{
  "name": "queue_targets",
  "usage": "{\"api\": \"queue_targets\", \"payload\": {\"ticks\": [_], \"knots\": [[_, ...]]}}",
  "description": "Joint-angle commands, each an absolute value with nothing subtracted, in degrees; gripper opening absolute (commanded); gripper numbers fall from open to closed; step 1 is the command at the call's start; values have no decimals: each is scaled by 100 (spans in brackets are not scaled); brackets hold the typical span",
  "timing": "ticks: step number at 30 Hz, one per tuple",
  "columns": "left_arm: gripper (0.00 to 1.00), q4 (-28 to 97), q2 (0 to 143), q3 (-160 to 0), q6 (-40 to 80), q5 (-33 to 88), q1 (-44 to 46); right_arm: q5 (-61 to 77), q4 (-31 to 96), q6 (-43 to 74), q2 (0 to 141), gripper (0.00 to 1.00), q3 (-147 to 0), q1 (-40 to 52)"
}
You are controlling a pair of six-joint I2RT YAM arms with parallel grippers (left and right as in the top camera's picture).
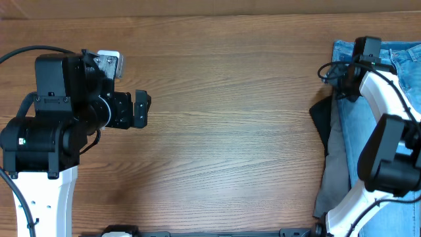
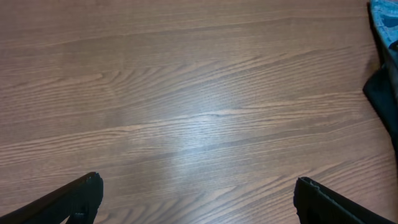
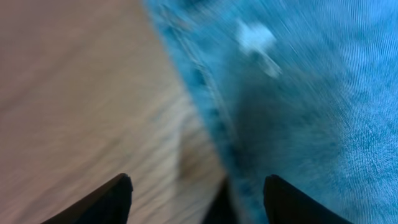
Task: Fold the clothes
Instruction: 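Reach the right gripper to the jeans pile and grasp the waistband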
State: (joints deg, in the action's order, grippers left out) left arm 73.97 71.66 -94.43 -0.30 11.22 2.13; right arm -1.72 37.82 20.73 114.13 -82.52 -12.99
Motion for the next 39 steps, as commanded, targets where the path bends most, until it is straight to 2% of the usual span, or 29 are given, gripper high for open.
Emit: {"api": "queue_targets", "payload": {"ticks": [1,9,11,14,18,20,39], "knots": [[100,7417,7157,-9574,45,1210,189,-296,3820,1905,11660,63,-8364,-1380],[100,7424,7157,-9574,45,1208,189,-987,3885,1691,11834,51,-8370,-1391],[100,7428,7157,-9574,45,1208,189,-1190,3892,1693,11834,40,-8370,-1411],[100,7428,7159,-9574,45,1208,189,-1341,3876,1697,11834,35,-8370,-1470],[100,7430,7161,-9574,45,1210,189,-1343,3874,1769,11819,12,-8401,-1581],[100,7430,7161,-9574,43,1208,189,-1323,3903,1780,11778,6,-8455,-1621],[100,7432,7164,-9574,45,1208,189,-1214,4005,1334,10591,4,-9697,-1647]]}}
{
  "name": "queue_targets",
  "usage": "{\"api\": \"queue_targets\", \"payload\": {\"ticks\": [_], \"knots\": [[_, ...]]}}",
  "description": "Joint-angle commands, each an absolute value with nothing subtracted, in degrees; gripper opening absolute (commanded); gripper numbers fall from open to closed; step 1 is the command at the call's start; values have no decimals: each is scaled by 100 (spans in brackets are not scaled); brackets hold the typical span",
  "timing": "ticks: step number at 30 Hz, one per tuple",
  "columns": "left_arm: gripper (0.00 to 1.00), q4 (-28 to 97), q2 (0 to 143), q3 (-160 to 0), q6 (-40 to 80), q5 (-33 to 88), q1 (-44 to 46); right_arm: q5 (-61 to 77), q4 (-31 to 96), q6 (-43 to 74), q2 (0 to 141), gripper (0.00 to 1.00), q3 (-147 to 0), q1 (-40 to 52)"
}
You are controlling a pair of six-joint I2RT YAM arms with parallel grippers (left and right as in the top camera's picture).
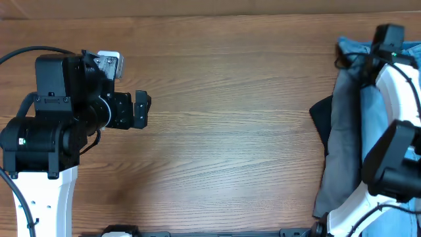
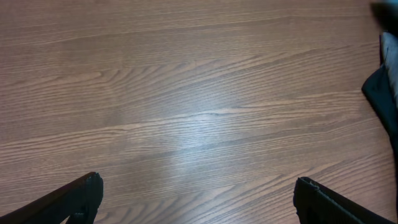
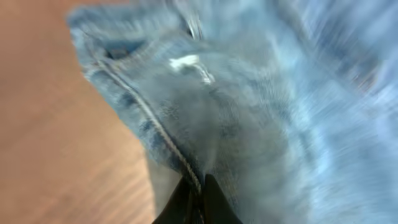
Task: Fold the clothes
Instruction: 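Reach the right gripper to the jeans pile and grasp the waistband, then lift the jeans with the right gripper and drag them left across the table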
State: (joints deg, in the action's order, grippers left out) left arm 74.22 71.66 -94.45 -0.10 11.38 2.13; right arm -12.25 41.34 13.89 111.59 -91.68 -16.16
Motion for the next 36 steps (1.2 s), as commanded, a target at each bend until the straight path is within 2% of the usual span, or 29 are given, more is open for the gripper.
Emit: {"api": "queue_targets", "payload": {"ticks": [1,6,11,16,21,23,24,25,29,32,36], "knots": [[100,7430,7164,-9574,43,1208,189,-1190,4047,1323,10527,4,-9791,-1647],[100,7404,7161,-9577,43,1205,189,-685,4584,1299,10324,4,-10272,-1557],[100,7432,7133,-9821,45,1168,180,237,5089,1188,10005,4,-10871,-996],[100,7544,7102,-10707,231,604,178,716,5148,1192,9601,4,-11371,558],[100,7872,7102,-12164,346,-320,178,711,5203,1225,9596,4,-11518,2936],[100,7981,7096,-12678,346,-591,178,681,5363,1223,9710,15,-11518,3817],[100,8027,7096,-12892,344,-701,178,530,5485,1221,9758,35,-11518,4226],[100,8084,7087,-13166,344,-821,178,185,5653,1219,9817,47,-11518,4637],[100,8147,7063,-13736,342,-945,178,-1774,6178,1221,9837,76,-11518,5542],[100,8152,7072,-13778,344,-939,180,-2388,6340,1317,9738,78,-11520,5583],[100,8403,7260,-13773,342,-934,180,-2460,6442,1826,9432,79,-11522,5159]]}}
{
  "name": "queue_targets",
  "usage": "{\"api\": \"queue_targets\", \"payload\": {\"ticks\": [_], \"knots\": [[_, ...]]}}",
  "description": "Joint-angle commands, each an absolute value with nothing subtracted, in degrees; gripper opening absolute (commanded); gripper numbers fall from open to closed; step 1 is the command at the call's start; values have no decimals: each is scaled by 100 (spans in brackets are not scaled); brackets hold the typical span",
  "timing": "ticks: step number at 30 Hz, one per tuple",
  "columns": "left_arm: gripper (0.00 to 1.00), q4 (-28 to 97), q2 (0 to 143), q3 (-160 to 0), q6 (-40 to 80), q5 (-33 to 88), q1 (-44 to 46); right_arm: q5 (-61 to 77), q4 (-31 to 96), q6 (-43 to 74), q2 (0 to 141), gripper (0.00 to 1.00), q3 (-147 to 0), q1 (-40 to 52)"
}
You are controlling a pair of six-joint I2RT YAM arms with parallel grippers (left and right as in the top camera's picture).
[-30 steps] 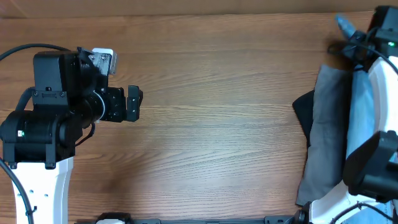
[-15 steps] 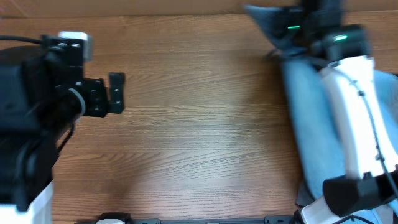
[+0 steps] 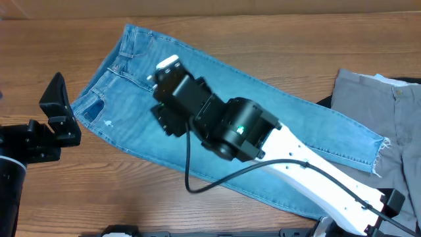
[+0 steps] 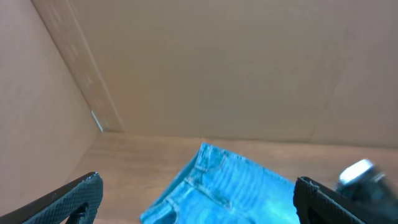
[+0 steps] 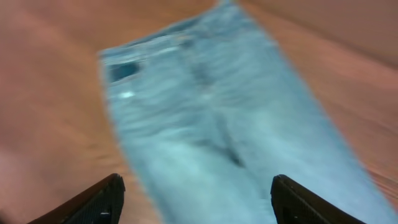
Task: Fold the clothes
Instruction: 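Lift the jeans with the right gripper and drag them left across the table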
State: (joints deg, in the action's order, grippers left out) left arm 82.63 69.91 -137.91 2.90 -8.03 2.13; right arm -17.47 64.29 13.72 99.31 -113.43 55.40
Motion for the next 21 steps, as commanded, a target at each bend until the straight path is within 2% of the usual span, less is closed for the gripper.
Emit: {"api": "queue_targets", "payload": {"ticks": [1,5,12,14,18,21], "knots": [[100,8497,7349,-13773,342,-906,180,-2445,6455,1979,9317,79,-11522,4991],[100,8853,7832,-13773,336,-794,185,-2311,6493,2554,8847,79,-11522,4335],[100,8997,8833,-13773,342,128,187,-589,6678,2823,8086,79,-11522,2818],[100,8932,9177,-13773,296,1,185,-270,6888,2880,7983,80,-11522,2458],[100,9236,10022,-13773,884,-1120,141,14,7363,2877,7929,80,-11522,1944],[100,9684,10903,-13771,1111,-1015,-56,12,7697,2873,7931,80,-11522,1726]]}}
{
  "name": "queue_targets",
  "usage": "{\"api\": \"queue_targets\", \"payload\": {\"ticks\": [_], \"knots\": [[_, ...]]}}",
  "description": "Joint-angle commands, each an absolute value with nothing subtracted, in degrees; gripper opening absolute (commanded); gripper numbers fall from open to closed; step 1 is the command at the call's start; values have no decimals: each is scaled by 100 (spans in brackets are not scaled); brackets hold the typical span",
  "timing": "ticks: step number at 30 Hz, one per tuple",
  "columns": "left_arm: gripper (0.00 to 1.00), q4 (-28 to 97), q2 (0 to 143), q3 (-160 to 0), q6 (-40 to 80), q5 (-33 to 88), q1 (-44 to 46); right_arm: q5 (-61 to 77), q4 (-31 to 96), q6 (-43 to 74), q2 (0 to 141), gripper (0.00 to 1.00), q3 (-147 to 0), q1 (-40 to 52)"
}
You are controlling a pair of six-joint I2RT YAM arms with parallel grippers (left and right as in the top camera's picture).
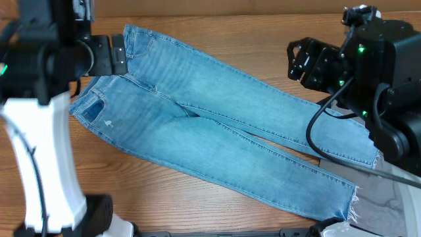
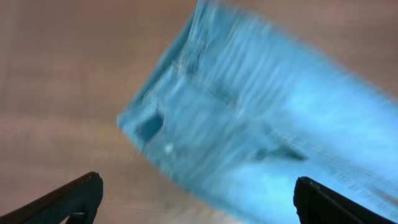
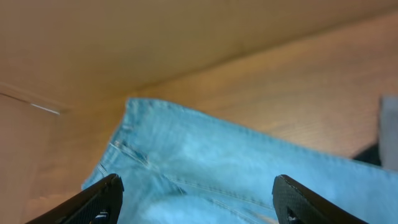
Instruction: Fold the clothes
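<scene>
Light blue jeans [image 1: 210, 118] lie spread flat across the wooden table, waistband at the far left and both legs running down to frayed hems at the near right. My left gripper [image 1: 120, 54] hovers open over the waistband. In the left wrist view the jeans [image 2: 261, 124] are blurred beyond the empty gripper [image 2: 196, 186]. My right gripper [image 1: 293, 61] hangs open above the upper leg at the far right, with nothing between its fingers [image 3: 106, 193]. The right wrist view looks along the jeans [image 3: 205, 162] towards the waist.
A grey garment [image 1: 395, 191] lies at the right edge, partly under the right arm and beside the jeans' hems. A brown cardboard wall [image 3: 155, 37] closes the far side. Bare wood [image 1: 164, 204] shows at the near left.
My right arm was stretched over the jeans' waist at left centre and is now back at the far right. My left gripper went from the left edge to over the waistband. The two legs lie splayed apart.
The jeans lay in the clothes pile at the right, my right gripper open over them. Then it was shut on their edge. Later the jeans lay across the table with that gripper open above them. Now both arms stand at opposite ends.
</scene>
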State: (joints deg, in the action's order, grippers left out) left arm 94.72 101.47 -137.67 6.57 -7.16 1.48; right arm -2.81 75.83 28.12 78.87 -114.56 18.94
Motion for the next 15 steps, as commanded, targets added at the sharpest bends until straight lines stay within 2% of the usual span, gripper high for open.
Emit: {"api": "queue_targets", "payload": {"ticks": [1,5,12,15], "knots": [[98,9682,11159,-13749,1116,-862,-130,12,7762,2873,7931,80,-11522,1693],[95,9520,12254,-13655,1114,-30,-523,12,7911,2873,7931,81,-11520,1605],[91,8897,13675,-13655,1072,-14,-751,10,8064,2873,7964,81,-11520,1599],[85,8567,14055,-13655,1033,1,-757,10,8077,2875,8023,81,-11520,1599]]}}
